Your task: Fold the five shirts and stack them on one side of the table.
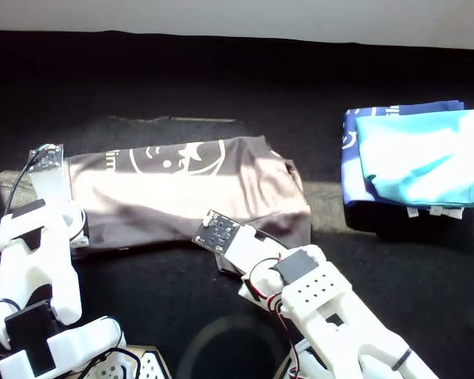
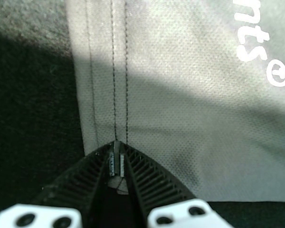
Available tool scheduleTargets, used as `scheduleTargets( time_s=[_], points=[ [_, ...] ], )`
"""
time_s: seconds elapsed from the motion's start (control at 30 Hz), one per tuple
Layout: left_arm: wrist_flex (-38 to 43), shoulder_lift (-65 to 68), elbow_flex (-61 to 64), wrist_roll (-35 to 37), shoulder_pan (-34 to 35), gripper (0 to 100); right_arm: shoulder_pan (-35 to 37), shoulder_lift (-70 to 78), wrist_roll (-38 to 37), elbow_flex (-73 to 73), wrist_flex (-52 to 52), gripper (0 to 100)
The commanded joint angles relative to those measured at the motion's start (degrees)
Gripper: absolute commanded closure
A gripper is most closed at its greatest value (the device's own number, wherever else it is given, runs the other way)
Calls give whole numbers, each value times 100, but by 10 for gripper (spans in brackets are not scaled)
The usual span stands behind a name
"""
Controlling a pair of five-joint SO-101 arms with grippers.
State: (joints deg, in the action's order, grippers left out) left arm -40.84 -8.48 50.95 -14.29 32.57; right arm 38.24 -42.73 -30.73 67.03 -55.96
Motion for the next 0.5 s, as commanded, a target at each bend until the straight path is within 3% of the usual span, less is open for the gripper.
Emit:
scheduleTargets(
  time_s=[0.0,0.37,0.47],
  points=[
    [132,22,31,35,57,991,-75,22,-70,92,268,758],
    [132,22,31,35,57,991,-453,2220,-79,-312,1024,762],
    [132,22,31,35,57,991,-646,2642,-79,-655,1024,820]
  ],
)
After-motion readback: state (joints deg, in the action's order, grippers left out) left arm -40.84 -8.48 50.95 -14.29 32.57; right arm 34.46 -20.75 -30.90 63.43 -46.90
